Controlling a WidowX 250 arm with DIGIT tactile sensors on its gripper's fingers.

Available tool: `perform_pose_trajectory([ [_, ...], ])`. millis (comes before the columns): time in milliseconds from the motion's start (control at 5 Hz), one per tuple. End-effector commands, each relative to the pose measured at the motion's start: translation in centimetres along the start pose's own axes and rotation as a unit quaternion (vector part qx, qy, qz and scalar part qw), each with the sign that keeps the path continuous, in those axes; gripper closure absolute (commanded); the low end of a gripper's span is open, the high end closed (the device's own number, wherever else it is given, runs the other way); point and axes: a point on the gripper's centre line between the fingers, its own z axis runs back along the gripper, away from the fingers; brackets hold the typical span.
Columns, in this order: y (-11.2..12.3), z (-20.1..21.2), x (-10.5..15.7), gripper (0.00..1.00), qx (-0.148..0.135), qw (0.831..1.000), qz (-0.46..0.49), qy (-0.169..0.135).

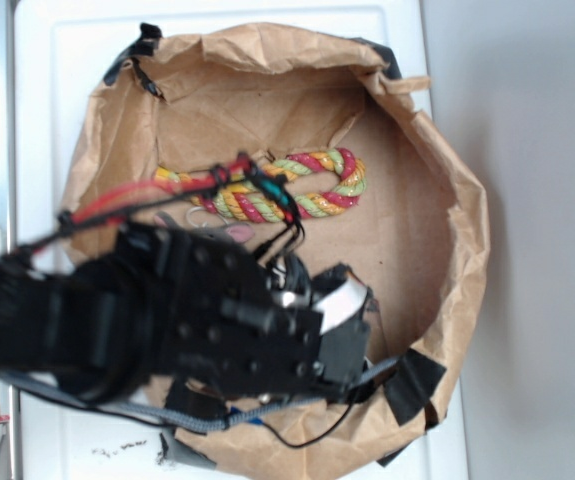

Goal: Grab the green block.

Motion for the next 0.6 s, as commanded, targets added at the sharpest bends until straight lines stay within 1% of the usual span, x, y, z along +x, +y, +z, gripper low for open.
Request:
perform_pose_trajectory([
  [0,0.8,9.3,5.8,1.0,0.005,0.995,0.018,-0.097],
  [200,1.2,11.0,6.6,1.0,-0.016,0.996,0.005,-0.083],
  [400,1.5,11.6,6.5,1.0,-0.029,0.994,-0.004,-0.106],
])
